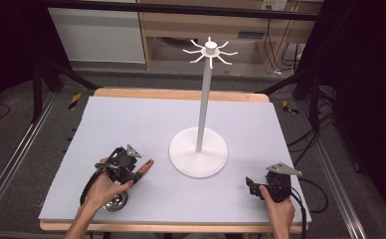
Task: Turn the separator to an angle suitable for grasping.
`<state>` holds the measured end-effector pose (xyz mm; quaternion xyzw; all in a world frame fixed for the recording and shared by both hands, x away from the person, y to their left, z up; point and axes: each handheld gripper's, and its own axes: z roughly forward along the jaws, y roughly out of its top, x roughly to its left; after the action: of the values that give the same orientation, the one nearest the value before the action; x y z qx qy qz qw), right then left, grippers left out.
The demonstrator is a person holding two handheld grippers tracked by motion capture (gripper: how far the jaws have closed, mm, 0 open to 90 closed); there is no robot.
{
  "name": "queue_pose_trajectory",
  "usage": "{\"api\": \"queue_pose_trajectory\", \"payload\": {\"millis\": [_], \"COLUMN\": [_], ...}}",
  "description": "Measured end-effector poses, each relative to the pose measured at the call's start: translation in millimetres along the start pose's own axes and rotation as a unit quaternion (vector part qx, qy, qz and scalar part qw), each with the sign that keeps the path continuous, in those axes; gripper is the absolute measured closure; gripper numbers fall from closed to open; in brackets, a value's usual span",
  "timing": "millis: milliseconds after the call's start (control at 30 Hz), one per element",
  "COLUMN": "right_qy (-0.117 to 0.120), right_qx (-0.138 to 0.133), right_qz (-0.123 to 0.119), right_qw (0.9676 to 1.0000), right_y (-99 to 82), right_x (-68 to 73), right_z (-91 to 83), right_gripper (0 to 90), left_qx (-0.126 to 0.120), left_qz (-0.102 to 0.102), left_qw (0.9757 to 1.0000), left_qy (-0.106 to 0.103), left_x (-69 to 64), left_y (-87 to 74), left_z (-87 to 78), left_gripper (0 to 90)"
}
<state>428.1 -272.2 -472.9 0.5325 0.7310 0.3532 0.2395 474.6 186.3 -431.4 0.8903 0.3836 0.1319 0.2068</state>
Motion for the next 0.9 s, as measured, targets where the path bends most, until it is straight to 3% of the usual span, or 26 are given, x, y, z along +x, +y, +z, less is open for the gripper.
{"api": "queue_pose_trajectory", "payload": {"millis": [400,900], "right_qy": [0.0,0.002], "right_qx": [0.001,0.004], "right_qz": [-0.003,-0.001], "right_qw": [1.0,1.0], "right_y": [0.4,0.5], "right_x": [-1.2,-0.5], "right_z": [0.8,1.9], "right_gripper": [7.0,7.0], "left_qx": [0.036,0.051], "left_qz": [0.002,-0.009], "left_qw": [0.9993,0.9986], "left_qy": [-0.007,-0.015], "left_x": [1.0,1.6], "left_y": [7.7,9.7], "left_z": [15.0,25.7], "left_gripper": [61.2,63.3]}}
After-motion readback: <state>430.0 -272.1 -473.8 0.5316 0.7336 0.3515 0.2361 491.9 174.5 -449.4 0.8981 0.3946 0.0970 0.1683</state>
